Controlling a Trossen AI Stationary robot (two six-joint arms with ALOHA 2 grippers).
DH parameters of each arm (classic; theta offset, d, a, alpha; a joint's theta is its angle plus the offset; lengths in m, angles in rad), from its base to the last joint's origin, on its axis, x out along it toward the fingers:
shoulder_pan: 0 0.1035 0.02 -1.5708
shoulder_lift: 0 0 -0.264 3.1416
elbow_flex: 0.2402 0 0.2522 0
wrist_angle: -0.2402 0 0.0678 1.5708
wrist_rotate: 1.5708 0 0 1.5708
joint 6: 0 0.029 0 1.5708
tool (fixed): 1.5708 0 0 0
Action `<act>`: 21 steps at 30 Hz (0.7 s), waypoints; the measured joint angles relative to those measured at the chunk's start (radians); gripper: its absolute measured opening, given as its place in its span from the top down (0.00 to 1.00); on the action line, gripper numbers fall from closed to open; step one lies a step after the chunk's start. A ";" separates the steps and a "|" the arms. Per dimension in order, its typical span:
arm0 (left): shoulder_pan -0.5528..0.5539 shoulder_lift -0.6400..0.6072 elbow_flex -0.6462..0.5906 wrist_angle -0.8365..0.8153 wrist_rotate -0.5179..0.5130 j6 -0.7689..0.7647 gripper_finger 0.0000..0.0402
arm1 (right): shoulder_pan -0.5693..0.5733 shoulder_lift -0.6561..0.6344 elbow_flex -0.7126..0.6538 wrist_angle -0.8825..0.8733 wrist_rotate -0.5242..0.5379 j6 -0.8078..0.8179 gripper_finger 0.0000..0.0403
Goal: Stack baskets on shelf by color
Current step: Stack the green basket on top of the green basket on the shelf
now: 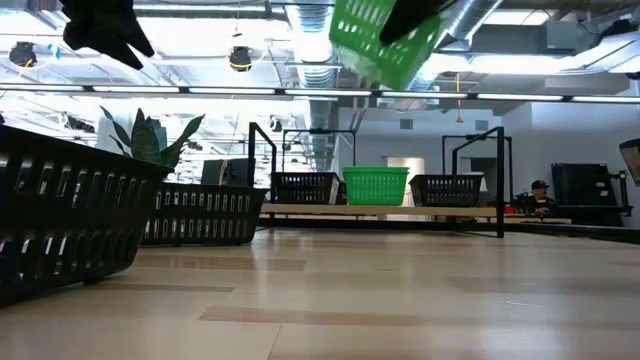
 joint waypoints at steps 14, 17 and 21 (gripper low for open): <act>0.000 0.000 0.000 -0.019 -0.013 0.014 0.41 | -0.552 -0.015 0.000 0.003 -0.338 -0.568 0.97; 0.000 0.000 0.000 -0.027 -0.015 0.012 0.41 | -0.636 -0.013 0.000 0.013 -0.473 -0.660 0.98; 0.000 0.000 0.000 -0.027 -0.017 0.009 0.41 | -0.725 -0.008 0.000 0.016 -0.540 -0.715 0.98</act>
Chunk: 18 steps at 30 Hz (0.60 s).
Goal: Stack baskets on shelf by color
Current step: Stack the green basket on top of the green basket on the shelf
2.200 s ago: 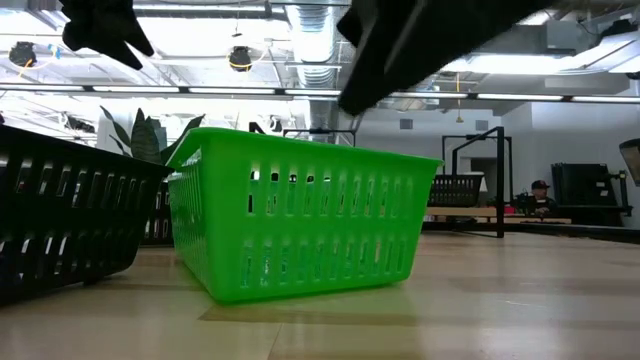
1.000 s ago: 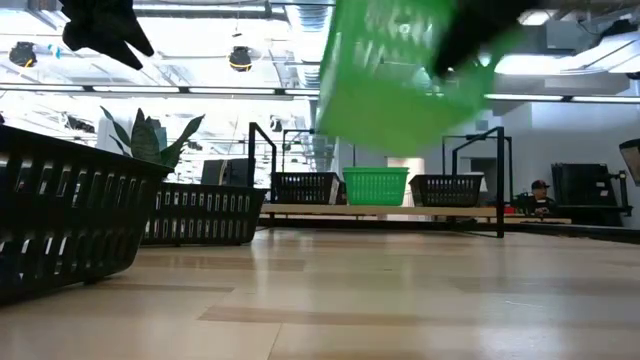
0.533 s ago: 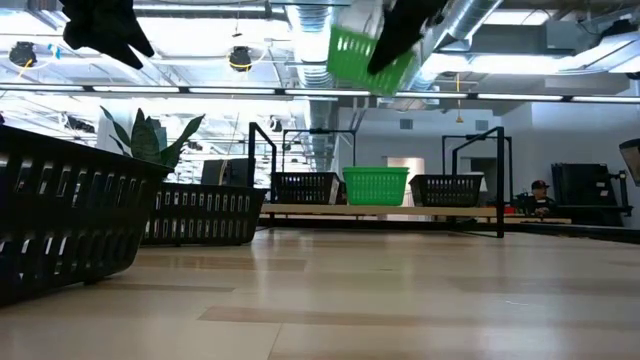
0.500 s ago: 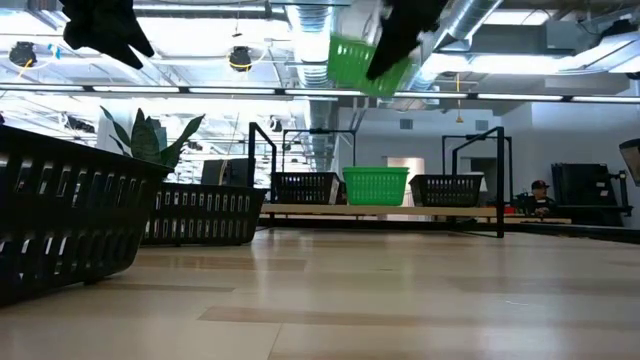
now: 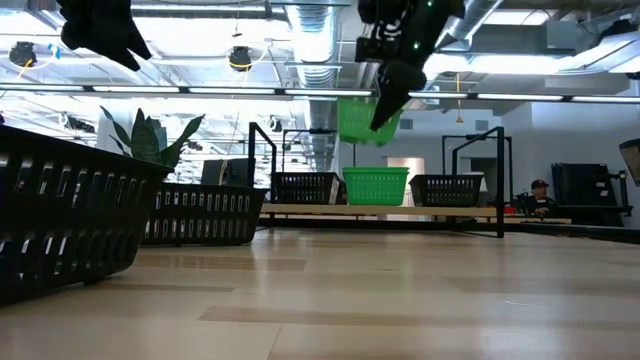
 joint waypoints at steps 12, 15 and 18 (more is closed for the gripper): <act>0.000 0.000 0.000 0.000 -0.002 -0.019 0.41 | -0.097 0.000 -0.054 0.012 -0.125 0.016 0.98; 0.000 0.000 0.000 0.000 -0.002 -0.032 0.41 | -0.097 0.000 -0.082 0.014 -0.124 0.011 0.97; 0.000 0.000 0.000 0.000 -0.002 -0.035 0.41 | -0.097 0.000 -0.096 0.046 -0.121 0.008 0.95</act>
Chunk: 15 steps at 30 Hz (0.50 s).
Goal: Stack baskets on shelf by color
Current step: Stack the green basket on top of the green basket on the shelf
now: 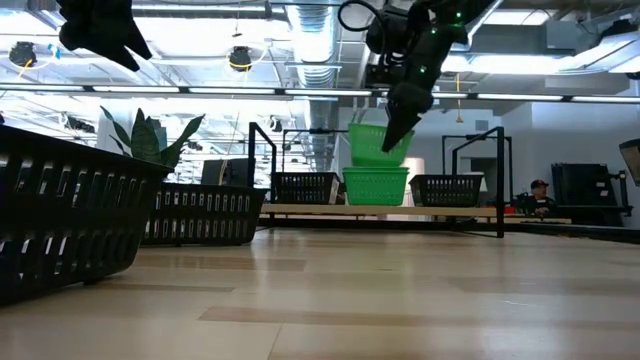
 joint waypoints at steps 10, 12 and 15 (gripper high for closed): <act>0.000 0.000 0.000 0.000 -0.001 -0.009 0.41 | -0.004 0.000 0.000 0.025 0.003 -0.019 0.95; 0.000 0.000 0.000 0.000 -0.001 -0.004 0.41 | -0.006 0.000 0.000 0.026 0.003 -0.012 0.94; 0.000 0.000 0.000 0.000 -0.001 -0.003 0.41 | -0.011 0.000 0.000 0.025 0.003 -0.010 0.91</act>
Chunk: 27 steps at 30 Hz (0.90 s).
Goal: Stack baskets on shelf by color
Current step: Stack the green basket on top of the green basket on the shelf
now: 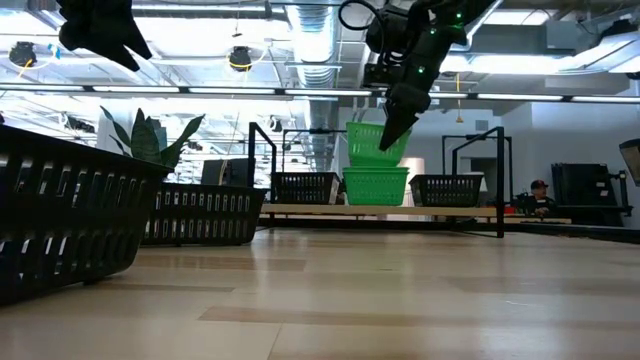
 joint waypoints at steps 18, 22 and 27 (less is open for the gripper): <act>0.000 0.000 0.000 0.000 -0.019 0.003 0.41 | -0.006 0.000 0.000 0.010 0.044 0.003 0.71; 0.000 0.000 0.000 0.000 -0.019 0.003 0.41 | -0.006 0.000 0.000 0.010 0.045 -0.004 0.66; 0.000 0.000 0.000 0.000 -0.019 0.003 0.41 | -0.003 0.000 0.000 0.008 0.039 0.026 0.62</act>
